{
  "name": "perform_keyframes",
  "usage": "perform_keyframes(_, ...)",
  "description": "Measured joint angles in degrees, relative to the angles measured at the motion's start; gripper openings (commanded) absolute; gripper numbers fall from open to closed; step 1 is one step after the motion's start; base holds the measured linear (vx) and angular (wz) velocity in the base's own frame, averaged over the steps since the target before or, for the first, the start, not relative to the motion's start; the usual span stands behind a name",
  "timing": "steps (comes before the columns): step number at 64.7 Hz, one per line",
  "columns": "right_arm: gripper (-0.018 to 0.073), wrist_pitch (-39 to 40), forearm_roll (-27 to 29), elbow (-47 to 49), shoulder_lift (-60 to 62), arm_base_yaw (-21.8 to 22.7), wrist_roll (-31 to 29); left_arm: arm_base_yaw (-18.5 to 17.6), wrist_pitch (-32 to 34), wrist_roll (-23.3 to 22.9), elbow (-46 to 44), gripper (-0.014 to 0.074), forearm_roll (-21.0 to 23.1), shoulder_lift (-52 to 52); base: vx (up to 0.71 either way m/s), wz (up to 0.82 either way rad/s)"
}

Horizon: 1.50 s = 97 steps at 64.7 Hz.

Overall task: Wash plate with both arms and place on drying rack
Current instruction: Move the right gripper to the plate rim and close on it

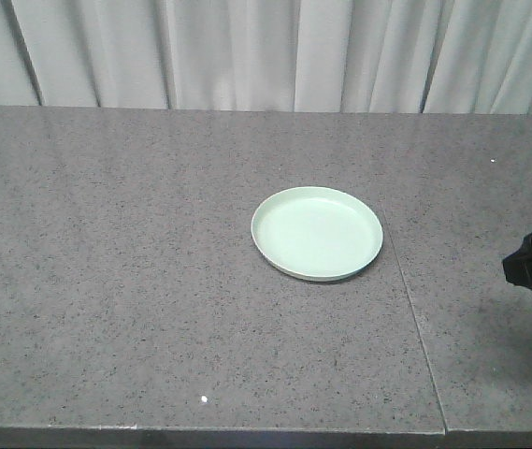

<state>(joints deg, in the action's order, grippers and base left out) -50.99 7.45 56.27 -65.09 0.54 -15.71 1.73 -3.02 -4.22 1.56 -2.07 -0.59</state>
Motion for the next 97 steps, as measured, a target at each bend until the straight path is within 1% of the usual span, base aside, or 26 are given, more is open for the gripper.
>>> perform_keyframes(8, 0.0519, -1.1, 2.8, 3.2, -4.6, 0.0, -4.1, 0.0, 0.0, 0.0, 0.0, -0.0006, 0.0, 0.0, 0.0, 0.0)
perform_keyframes(16, 0.0519, -1.8, 3.5, 6.2, -9.0, -2.2, -6.3, 0.0, 0.0, 0.0, 0.0, -0.0006, 0.0, 0.0, 0.0, 0.0)
perform_keyframes(25, 0.0519, -2.0, 2.1, 9.8, -14.3, -6.2, -5.3, 0.0, 0.0, 0.0, 0.0, -0.0006, 0.0, 0.0, 0.0, 0.0)
perform_keyframes(33, 0.051, -2.0, 2.0, 13.3, -18.9, -8.2, -3.0, 0.0, 0.0, 0.0, 0.0, -0.0006, 0.0, 0.0, 0.0, 0.0)
perform_keyframes(53, 0.0433, -1.8, 4.5, 22.6, -31.1, -8.5, 3.1, 0.0, 0.0, 0.0, 0.0, -0.0006, 0.0, 0.0, 0.0, 0.0)
perform_keyframes(72, 0.0419, -1.3, 9.4, 29.6, -41.4, -8.5, 3.6, 0.0, 0.0, 0.0, 0.0, -0.0006, 0.0, 0.0, 0.0, 0.0)
perform_keyframes(87, 0.0417, 0.6, 10.0, 33.2, -47.7, -8.5, 3.7, 0.0, 0.0, 0.0, 0.0, -0.0006, 0.0, 0.0, 0.0, 0.0)
perform_keyframes(97, 0.0382, 3.0, 10.4, 33.6, -49.9, -8.5, 3.8, 0.0, 0.0, 0.0, 0.0, -0.0006, 0.0, 0.0, 0.0, 0.0)
